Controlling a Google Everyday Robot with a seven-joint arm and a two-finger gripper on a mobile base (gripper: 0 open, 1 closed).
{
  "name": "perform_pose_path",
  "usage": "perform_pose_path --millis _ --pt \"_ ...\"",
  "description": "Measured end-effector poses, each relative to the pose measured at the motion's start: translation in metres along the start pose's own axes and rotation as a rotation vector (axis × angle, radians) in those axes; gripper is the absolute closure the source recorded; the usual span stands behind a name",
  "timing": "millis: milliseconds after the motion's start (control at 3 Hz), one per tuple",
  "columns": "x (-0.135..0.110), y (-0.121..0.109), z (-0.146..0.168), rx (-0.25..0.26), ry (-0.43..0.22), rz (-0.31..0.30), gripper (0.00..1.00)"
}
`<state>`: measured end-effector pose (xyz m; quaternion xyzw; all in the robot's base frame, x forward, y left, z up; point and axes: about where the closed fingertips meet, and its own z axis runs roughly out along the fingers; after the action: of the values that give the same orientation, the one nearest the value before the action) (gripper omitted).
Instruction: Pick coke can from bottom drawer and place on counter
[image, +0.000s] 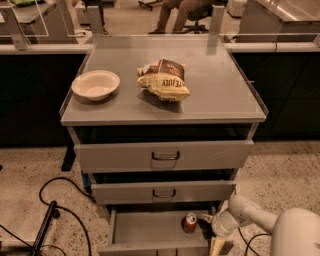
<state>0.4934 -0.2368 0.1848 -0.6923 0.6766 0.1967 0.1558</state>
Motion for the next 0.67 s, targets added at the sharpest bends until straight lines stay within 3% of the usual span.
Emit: perform_pose_path --millis 667 --pt "-0.0027 -0.0021 0.0026 0.008 -0.009 -0.015 0.0"
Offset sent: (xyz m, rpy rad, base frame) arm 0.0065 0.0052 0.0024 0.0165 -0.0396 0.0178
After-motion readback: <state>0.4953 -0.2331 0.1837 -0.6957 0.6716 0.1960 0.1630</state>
